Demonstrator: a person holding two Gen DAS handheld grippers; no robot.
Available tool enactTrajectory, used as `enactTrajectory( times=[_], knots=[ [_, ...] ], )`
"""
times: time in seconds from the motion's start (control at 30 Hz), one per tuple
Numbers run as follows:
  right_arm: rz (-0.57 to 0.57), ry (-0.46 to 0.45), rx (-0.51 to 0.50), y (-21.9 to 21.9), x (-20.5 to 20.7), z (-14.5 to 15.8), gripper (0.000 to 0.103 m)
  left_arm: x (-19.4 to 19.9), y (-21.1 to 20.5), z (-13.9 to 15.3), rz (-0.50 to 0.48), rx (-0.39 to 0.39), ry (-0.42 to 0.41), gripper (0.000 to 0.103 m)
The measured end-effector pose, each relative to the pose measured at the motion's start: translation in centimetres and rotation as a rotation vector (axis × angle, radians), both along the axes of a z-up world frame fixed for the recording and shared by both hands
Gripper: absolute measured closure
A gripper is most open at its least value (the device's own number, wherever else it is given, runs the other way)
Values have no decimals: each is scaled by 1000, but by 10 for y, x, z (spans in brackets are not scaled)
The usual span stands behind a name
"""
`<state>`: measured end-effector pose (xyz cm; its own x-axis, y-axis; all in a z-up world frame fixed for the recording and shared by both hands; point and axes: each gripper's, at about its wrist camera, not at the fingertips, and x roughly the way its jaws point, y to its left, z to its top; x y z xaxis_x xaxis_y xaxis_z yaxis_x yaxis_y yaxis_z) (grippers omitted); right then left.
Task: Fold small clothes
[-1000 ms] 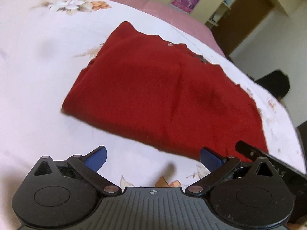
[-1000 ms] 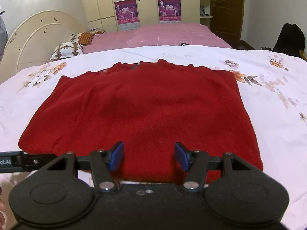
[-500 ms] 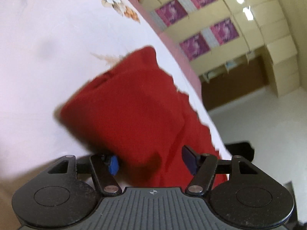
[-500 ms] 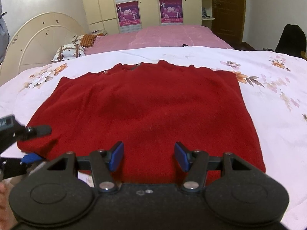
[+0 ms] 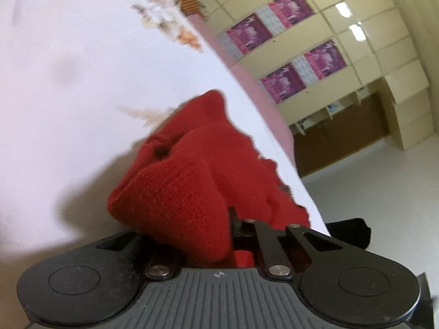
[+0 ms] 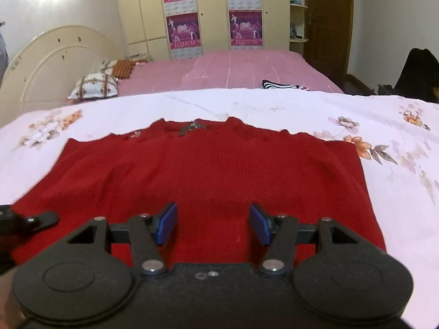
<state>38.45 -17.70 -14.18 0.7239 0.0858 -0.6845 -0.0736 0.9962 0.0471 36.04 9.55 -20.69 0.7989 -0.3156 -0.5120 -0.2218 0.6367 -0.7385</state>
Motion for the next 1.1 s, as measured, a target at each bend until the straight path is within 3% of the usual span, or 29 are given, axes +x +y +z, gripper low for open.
enactTrajectory(
  times=[0.07, 0.13, 0.27, 0.33, 0.4, 0.5, 0.6, 0.67, 0.73, 0.77, 0.83, 0.87, 0.9, 1.0, 1.1],
  knots=[
    [23, 34, -70, 7, 4, -20, 42, -1, -4, 15, -31, 40, -52, 94],
    [55, -18, -147, 17, -3, -26, 40, 1, -14, 35, -83, 94, -114, 94],
    [50, 4, -89, 8, -1, -21, 41, 9, -51, 74, -232, 205, -234, 94],
    [29, 12, -4, -8, -4, -9, 50, 15, -81, 90, -328, 258, -281, 93],
    [-36, -9, 80, -33, -15, 5, 49, 21, -117, 102, -434, 302, -313, 93],
    [-115, -27, 131, -75, -36, 21, 48, 28, -169, 100, -585, 340, -308, 93],
    [-206, -30, 129, -116, -61, 25, 46, 31, -215, 77, -707, 403, -247, 93],
    [-259, -15, 121, -138, -74, 20, 46, 31, -235, 60, -772, 457, -182, 93],
    [-298, 3, 146, -153, -83, 14, 46, 24, -242, 55, -781, 540, -189, 92],
    [-313, 8, 159, -160, -88, 11, 46, 20, -241, 58, -779, 552, -192, 86],
    [-330, 9, 171, -166, -95, 11, 46, 14, -238, 71, -791, 564, -190, 50],
    [-332, 1, 181, -167, -98, 13, 46, 9, -237, 77, -790, 571, -196, 18],
    [-334, -6, 190, -167, -98, 15, 46, 2, -234, 85, -780, 583, -225, 8],
    [-330, -30, 213, -164, -98, 24, 44, -18, -226, 102, -809, 596, -270, 8],
    [-316, -47, 235, -163, -98, 32, 42, -23, -196, 111, -735, 542, -240, 8]
  ],
)
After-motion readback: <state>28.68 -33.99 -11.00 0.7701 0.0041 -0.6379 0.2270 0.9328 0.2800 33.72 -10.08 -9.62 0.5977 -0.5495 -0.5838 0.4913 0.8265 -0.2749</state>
